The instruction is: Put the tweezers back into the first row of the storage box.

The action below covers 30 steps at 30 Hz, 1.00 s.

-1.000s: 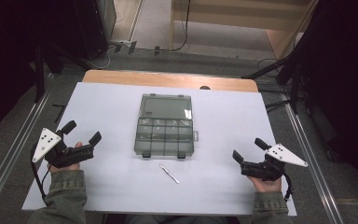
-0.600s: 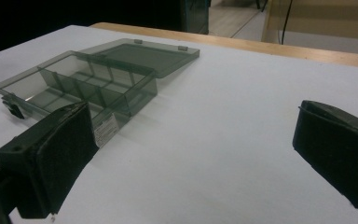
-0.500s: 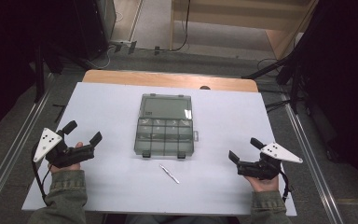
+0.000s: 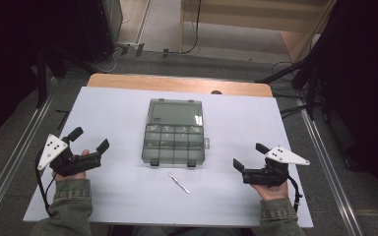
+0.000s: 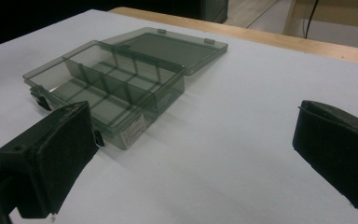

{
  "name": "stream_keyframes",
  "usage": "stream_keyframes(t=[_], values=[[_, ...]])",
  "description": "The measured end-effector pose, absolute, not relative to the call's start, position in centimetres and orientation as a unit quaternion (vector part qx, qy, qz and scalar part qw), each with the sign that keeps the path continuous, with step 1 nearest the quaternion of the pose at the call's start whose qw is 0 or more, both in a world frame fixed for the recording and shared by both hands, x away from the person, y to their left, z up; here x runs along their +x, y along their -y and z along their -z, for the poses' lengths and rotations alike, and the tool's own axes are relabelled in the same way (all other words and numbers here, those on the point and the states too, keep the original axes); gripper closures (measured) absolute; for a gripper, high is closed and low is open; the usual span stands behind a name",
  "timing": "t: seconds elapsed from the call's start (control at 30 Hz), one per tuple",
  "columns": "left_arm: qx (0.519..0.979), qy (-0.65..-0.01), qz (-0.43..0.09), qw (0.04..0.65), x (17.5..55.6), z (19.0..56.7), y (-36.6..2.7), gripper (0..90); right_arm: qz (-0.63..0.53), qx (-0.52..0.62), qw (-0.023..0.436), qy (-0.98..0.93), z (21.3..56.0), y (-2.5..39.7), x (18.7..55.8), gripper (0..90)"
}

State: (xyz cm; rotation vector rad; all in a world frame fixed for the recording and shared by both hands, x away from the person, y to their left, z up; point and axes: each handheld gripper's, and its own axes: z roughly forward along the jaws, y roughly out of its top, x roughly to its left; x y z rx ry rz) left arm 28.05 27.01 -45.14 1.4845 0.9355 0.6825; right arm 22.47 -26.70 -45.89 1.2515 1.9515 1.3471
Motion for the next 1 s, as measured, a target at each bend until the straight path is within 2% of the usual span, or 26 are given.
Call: stream_keyframes(t=[1.0], values=[[0.639, -0.399, -0.293, 0.589, 28.0, 45.1, -27.0, 0.0, -0.452, 0.405, 0.177, -0.775, 45.6, 20.8, 23.9, 0.0]])
